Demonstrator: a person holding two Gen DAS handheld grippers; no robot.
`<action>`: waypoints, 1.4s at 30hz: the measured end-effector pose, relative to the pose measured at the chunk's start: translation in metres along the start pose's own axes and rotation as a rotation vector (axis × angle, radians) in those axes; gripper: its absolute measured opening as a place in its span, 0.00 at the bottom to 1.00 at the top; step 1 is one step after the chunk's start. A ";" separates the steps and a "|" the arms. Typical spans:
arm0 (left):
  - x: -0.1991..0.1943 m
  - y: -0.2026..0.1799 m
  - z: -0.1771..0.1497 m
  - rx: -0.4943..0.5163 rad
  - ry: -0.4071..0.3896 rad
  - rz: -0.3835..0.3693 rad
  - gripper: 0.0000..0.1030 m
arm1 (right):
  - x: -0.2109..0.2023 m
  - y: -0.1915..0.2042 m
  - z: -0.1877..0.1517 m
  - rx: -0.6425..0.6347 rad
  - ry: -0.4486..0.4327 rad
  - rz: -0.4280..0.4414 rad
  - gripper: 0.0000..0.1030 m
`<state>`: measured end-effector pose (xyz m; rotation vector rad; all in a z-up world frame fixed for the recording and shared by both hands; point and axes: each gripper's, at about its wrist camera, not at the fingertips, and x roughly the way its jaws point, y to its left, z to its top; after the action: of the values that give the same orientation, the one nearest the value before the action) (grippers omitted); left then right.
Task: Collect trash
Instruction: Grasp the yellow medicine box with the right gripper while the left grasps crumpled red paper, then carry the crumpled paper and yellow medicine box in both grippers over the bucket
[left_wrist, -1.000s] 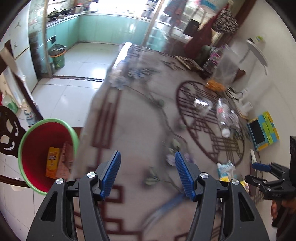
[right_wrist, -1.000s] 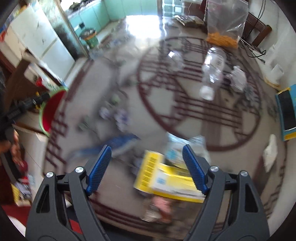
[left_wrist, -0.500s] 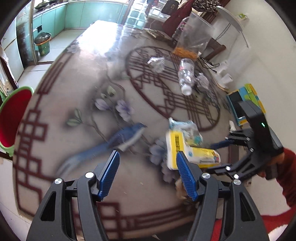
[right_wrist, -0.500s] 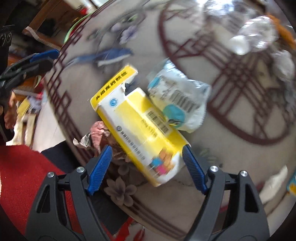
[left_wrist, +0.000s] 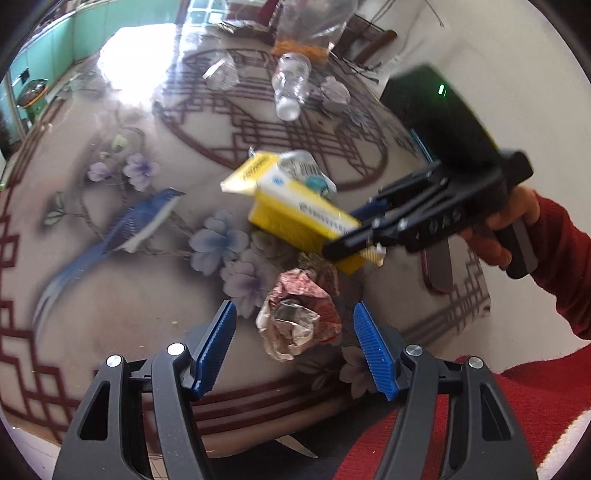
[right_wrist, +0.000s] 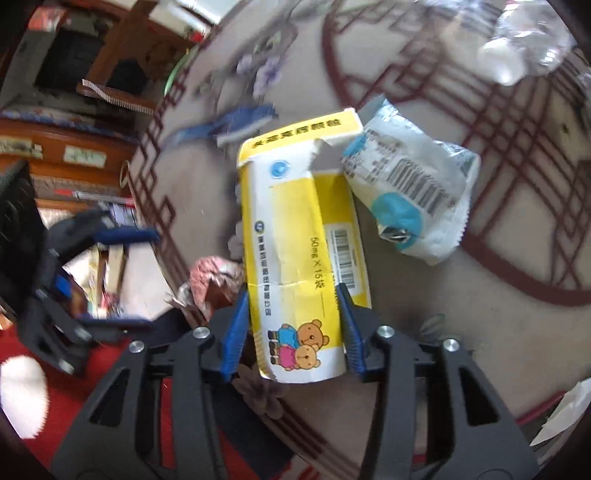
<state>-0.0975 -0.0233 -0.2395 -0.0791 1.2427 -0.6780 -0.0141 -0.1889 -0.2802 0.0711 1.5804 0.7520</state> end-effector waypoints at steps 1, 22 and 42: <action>0.006 -0.003 0.000 0.005 0.015 -0.005 0.61 | -0.006 -0.002 -0.001 0.018 -0.022 0.010 0.42; 0.023 0.010 0.023 -0.086 -0.009 0.107 0.28 | -0.015 -0.016 -0.009 0.132 -0.188 -0.016 0.42; -0.037 0.073 0.025 -0.293 -0.192 0.197 0.28 | 0.020 0.025 0.016 -0.012 -0.123 -0.335 0.72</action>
<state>-0.0498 0.0474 -0.2296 -0.2552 1.1390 -0.3068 -0.0125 -0.1532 -0.2839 -0.1512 1.4236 0.4852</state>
